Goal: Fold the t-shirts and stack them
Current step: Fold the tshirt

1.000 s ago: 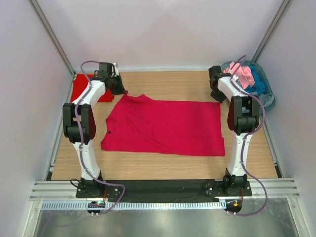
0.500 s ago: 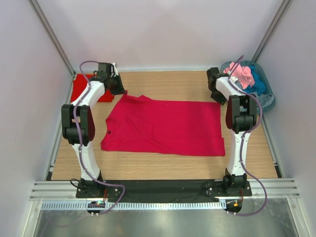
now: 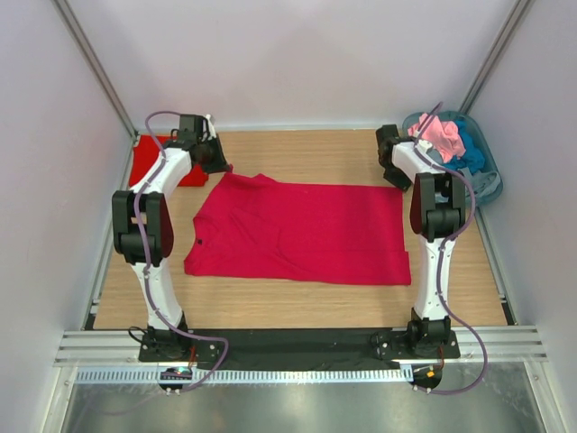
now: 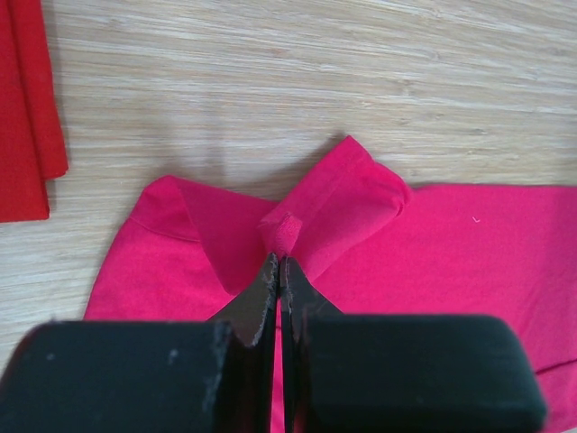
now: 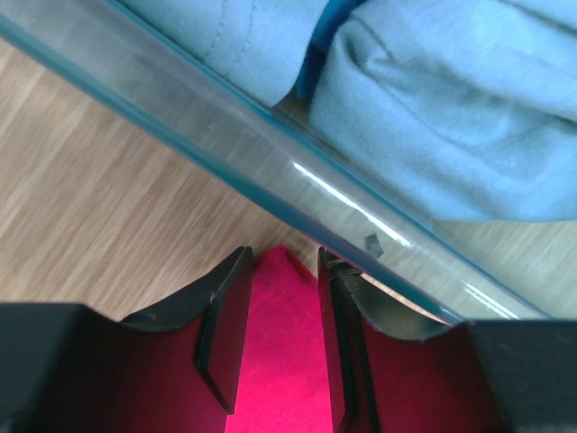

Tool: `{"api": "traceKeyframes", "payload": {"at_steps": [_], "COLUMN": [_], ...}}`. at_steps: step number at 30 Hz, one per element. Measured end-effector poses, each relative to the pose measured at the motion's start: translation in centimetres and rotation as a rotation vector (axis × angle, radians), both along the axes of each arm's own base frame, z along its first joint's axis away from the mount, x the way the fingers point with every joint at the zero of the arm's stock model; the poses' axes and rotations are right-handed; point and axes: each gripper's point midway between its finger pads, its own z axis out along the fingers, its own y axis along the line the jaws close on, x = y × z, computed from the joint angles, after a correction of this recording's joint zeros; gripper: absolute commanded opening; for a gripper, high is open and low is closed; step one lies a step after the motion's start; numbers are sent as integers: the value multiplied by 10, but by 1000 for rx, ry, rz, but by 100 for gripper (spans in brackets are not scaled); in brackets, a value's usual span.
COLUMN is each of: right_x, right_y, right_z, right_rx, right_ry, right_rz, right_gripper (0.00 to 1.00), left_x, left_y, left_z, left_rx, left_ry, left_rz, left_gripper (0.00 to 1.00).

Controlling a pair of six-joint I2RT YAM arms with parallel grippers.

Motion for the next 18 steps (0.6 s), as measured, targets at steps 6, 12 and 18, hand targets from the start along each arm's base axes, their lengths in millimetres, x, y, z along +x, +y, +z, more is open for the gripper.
{"api": "traceKeyframes", "payload": {"at_steps": [6, 12, 18], "right_x": [2, 3, 3], "right_y": [-2, -1, -1], "right_z": [-2, -4, -2], "right_rx": [-7, -2, -4], "right_ry": [-3, -11, -23], "right_rz": [-7, -7, 11], "right_gripper": [37, 1, 1], "left_x": [0, 1, 2], "left_y": [0, 1, 3], "left_z": [0, 0, 1], "left_rx": [0, 6, 7], "left_ry": [0, 0, 0], "left_rz": [1, 8, 29], "left_gripper": [0, 0, 0]}}
